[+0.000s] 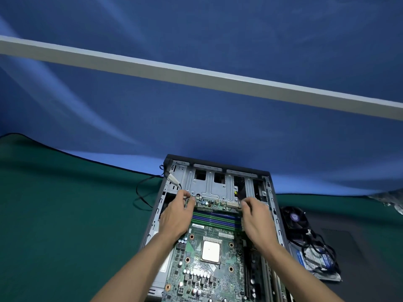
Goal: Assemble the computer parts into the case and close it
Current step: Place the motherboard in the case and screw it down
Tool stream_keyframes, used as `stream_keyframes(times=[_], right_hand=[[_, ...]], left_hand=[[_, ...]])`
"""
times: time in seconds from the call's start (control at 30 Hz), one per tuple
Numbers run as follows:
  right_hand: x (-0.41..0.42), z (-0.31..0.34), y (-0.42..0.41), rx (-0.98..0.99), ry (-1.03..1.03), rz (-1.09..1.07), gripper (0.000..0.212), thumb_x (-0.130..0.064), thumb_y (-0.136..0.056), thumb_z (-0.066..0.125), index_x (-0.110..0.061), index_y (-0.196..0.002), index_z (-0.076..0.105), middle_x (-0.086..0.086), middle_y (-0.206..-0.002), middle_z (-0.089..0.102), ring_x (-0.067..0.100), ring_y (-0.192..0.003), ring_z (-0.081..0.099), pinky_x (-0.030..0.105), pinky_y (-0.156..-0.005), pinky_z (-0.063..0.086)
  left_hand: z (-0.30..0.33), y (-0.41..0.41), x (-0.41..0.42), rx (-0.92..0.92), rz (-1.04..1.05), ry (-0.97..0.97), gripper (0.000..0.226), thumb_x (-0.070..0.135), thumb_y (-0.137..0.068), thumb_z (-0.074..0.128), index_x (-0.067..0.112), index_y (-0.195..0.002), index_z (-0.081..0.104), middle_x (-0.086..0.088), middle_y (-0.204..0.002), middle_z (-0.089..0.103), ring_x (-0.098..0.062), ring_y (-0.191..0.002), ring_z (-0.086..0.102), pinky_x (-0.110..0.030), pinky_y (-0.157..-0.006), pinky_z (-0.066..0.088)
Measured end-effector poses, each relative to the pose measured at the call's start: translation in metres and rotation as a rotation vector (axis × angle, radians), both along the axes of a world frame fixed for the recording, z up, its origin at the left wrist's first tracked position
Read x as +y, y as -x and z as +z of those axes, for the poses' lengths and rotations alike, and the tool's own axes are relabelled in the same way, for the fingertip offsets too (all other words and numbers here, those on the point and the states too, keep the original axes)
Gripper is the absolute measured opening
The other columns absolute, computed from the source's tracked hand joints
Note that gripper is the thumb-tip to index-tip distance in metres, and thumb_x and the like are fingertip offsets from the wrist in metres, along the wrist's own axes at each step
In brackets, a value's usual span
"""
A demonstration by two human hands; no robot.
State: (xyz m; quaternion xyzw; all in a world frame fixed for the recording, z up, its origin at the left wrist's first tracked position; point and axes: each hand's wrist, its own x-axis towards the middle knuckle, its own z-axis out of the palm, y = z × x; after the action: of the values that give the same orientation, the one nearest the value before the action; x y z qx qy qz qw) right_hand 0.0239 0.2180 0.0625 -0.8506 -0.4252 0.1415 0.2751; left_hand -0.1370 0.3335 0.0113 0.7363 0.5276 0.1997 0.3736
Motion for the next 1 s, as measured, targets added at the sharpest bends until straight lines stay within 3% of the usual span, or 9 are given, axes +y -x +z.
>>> stream_keyframes(times=[0.1,0.17,0.23,0.3,0.4,0.5,0.67,0.73,1.0], right_hand=[[-0.006,-0.001,-0.004,0.086,-0.045,-0.076,0.021,-0.021,-0.101,0.042,-0.019,-0.085,0.055,-0.003,-0.08,0.06,0.011,-0.076,0.054,0.022,-0.061,0.037],[-0.009,-0.003,-0.006,0.112,-0.044,-0.109,0.019,-0.022,-0.101,0.042,-0.016,-0.09,0.056,-0.001,-0.084,0.061,0.012,-0.078,0.055,0.028,-0.065,0.04],[-0.013,-0.006,-0.007,0.123,-0.013,-0.135,0.019,-0.024,-0.101,0.043,-0.014,-0.092,0.056,0.0,-0.084,0.061,0.017,-0.079,0.055,0.032,-0.069,0.042],[-0.015,-0.008,-0.008,0.152,0.028,-0.156,0.023,-0.026,-0.101,0.044,-0.014,-0.085,0.056,0.001,-0.076,0.06,0.018,-0.071,0.054,0.033,-0.066,0.042],[-0.018,-0.006,-0.009,0.188,0.092,-0.141,0.023,-0.028,-0.099,0.048,-0.017,-0.082,0.059,-0.002,-0.073,0.063,0.013,-0.063,0.054,0.026,-0.058,0.039],[-0.02,-0.003,-0.009,0.187,0.138,-0.118,0.024,-0.032,-0.097,0.051,-0.022,-0.077,0.06,-0.004,-0.073,0.065,0.01,-0.06,0.054,0.021,-0.053,0.037],[-0.016,-0.002,-0.013,0.25,0.162,-0.155,0.03,-0.031,-0.094,0.058,-0.013,-0.071,0.061,-0.001,-0.065,0.063,0.013,-0.059,0.052,0.026,-0.058,0.04],[-0.013,-0.003,-0.013,0.272,0.157,-0.178,0.027,-0.028,-0.094,0.059,-0.01,-0.075,0.064,0.004,-0.071,0.067,0.015,-0.063,0.055,0.027,-0.062,0.043],[-0.008,-0.01,-0.011,0.199,0.209,-0.211,0.027,-0.021,-0.096,0.053,-0.017,-0.071,0.06,-0.002,-0.068,0.062,0.014,-0.062,0.055,0.023,-0.052,0.037]], left_hand=[[0.006,-0.005,0.0,-0.072,0.1,0.099,0.031,0.047,-0.097,0.038,0.026,-0.118,0.045,0.007,-0.079,0.057,-0.014,-0.073,0.056,-0.036,-0.067,0.045],[0.01,-0.01,-0.002,0.026,0.181,0.089,0.038,0.048,-0.097,0.037,0.023,-0.125,0.041,0.002,-0.103,0.06,-0.015,-0.081,0.056,-0.032,-0.064,0.042],[0.017,-0.019,-0.005,0.111,0.2,0.046,0.044,0.046,-0.097,0.039,0.019,-0.131,0.037,-0.002,-0.125,0.05,-0.013,-0.085,0.053,-0.027,-0.063,0.038],[0.023,-0.028,-0.008,0.154,0.178,-0.004,0.047,0.042,-0.095,0.044,0.016,-0.134,0.035,-0.005,-0.133,0.041,-0.014,-0.096,0.049,-0.027,-0.071,0.04],[0.025,-0.041,-0.017,0.229,0.129,-0.183,0.046,0.038,-0.092,0.049,0.016,-0.131,0.039,-0.006,-0.132,0.038,-0.019,-0.117,0.039,-0.032,-0.095,0.038],[0.025,-0.05,-0.026,0.138,-0.021,-0.377,0.033,0.03,-0.093,0.049,0.021,-0.124,0.048,0.003,-0.124,0.042,-0.013,-0.117,0.037,-0.027,-0.1,0.032],[0.024,-0.06,-0.037,-0.025,-0.299,-0.23,0.023,0.024,-0.088,0.055,0.024,-0.111,0.057,0.014,-0.106,0.05,-0.005,-0.104,0.043,-0.026,-0.101,0.034],[0.023,-0.06,-0.038,-0.041,-0.307,-0.2,0.019,0.026,-0.086,0.057,0.025,-0.105,0.06,0.015,-0.1,0.051,-0.006,-0.102,0.044,-0.028,-0.098,0.035],[0.021,-0.06,-0.038,-0.051,-0.313,-0.223,0.011,0.035,-0.086,0.06,0.026,-0.086,0.067,0.016,-0.091,0.057,-0.005,-0.097,0.042,-0.029,-0.095,0.031]])
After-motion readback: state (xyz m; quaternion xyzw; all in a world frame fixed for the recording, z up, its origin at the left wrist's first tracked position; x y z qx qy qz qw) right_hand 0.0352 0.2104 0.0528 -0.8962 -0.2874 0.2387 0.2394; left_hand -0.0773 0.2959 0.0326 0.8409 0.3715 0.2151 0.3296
